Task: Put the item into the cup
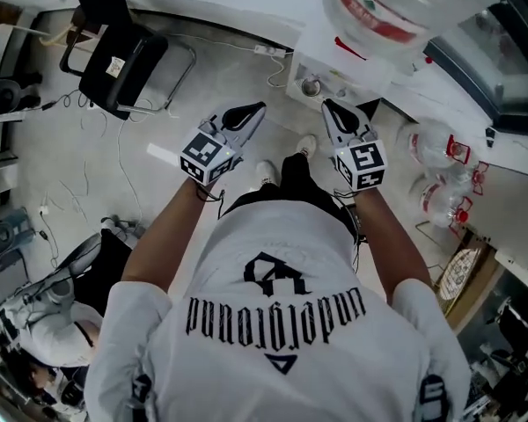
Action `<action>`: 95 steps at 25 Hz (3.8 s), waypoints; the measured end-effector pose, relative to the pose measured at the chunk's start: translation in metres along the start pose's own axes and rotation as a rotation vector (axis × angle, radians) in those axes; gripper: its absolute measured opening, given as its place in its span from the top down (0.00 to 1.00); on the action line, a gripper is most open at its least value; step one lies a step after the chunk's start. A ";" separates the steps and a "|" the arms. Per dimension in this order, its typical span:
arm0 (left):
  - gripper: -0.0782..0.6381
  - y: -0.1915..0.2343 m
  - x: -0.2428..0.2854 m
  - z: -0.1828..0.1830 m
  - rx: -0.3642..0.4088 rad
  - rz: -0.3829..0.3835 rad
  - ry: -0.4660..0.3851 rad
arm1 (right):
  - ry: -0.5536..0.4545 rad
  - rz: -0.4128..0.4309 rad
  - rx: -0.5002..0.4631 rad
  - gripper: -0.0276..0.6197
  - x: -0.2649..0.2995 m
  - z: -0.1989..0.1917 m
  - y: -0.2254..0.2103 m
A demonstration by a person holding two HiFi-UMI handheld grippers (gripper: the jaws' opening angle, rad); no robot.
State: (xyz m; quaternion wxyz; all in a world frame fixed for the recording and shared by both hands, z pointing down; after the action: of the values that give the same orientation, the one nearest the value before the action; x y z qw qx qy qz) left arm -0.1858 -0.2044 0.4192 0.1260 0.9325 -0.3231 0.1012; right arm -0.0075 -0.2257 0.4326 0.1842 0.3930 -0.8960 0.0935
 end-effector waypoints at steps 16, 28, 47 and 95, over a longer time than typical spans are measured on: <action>0.87 -0.034 -0.109 0.094 0.053 0.061 -0.187 | -0.176 0.039 -0.065 0.92 -0.080 0.103 0.076; 0.87 -0.034 -0.136 0.107 0.048 0.059 -0.239 | -0.188 -0.002 -0.071 0.93 -0.095 0.119 0.078; 0.87 -0.111 -0.091 0.105 0.034 0.028 -0.241 | -0.182 0.040 -0.078 0.93 -0.171 0.094 0.048; 0.87 -0.332 -0.146 0.047 0.028 0.040 -0.216 | -0.176 0.121 -0.051 0.93 -0.364 -0.010 0.123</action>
State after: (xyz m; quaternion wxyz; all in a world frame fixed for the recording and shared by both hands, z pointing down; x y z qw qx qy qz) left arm -0.0845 0.1177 0.2794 0.0752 0.9330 -0.3518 0.0070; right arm 0.1314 0.1038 0.2922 0.1086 0.3398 -0.9330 0.0469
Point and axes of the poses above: the fingertips, and each gripper's own axes: x forward along the fingers, y to its left, z out of its top, the point moved 4 cm from there along -x, backward along the fingers
